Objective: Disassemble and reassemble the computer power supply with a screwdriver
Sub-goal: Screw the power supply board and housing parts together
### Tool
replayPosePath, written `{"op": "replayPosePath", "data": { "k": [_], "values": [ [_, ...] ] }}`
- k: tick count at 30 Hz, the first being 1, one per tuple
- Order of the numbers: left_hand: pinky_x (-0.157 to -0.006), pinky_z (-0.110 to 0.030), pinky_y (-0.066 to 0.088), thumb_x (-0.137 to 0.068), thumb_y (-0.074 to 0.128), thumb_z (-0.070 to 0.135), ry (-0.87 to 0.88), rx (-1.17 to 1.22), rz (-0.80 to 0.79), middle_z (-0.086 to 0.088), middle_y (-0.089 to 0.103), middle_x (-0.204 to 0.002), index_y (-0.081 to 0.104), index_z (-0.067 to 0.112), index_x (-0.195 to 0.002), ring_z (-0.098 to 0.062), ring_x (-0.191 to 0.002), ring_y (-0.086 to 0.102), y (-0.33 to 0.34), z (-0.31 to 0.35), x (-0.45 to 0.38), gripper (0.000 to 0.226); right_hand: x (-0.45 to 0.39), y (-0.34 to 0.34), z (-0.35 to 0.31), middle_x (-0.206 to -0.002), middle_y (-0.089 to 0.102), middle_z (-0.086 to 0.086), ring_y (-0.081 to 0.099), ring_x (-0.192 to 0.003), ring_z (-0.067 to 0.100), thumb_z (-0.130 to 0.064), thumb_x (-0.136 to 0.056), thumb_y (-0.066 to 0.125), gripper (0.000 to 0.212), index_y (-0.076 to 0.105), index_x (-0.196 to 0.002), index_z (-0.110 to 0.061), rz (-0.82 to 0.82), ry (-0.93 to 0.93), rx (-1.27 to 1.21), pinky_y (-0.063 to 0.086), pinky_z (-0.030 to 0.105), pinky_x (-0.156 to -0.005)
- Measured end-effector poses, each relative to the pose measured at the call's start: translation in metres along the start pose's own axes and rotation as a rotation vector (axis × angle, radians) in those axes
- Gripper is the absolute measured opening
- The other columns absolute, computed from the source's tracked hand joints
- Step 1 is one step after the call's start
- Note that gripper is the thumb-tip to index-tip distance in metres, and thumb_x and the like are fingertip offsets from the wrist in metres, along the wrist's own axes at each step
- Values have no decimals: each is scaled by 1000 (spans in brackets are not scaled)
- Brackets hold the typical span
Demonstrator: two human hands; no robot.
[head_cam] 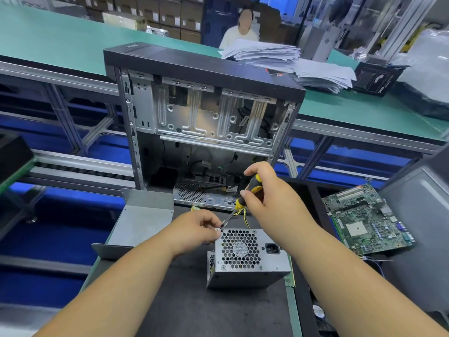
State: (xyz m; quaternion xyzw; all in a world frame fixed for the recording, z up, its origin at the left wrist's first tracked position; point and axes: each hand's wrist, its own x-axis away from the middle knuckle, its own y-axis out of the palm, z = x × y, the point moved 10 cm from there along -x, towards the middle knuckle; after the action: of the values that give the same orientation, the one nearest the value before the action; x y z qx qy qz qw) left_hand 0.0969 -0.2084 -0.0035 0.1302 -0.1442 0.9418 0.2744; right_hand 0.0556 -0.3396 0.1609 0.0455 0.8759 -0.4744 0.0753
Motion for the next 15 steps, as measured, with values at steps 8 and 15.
{"op": "replayPosePath", "data": {
  "k": [8,15],
  "values": [
    [-74,-25,57,-90,66,2,-12,91,-28,-5,61,-87,67,10,-97,-14,-78,64,8,0,0,11,0,1,-4,-71,57,-5,55,-61,9,-30,-96,56,28,37,-115,-38,-24,-18,59,43,29,-51],
    [-69,-20,53,-89,66,1,13,60,-28,-3,59,-88,68,14,-95,-11,-76,61,6,4,1,14,0,2,-9,-67,51,-9,50,-55,4,-31,-96,57,29,37,-115,-38,-29,-32,125,28,18,-46]
  ]
}}
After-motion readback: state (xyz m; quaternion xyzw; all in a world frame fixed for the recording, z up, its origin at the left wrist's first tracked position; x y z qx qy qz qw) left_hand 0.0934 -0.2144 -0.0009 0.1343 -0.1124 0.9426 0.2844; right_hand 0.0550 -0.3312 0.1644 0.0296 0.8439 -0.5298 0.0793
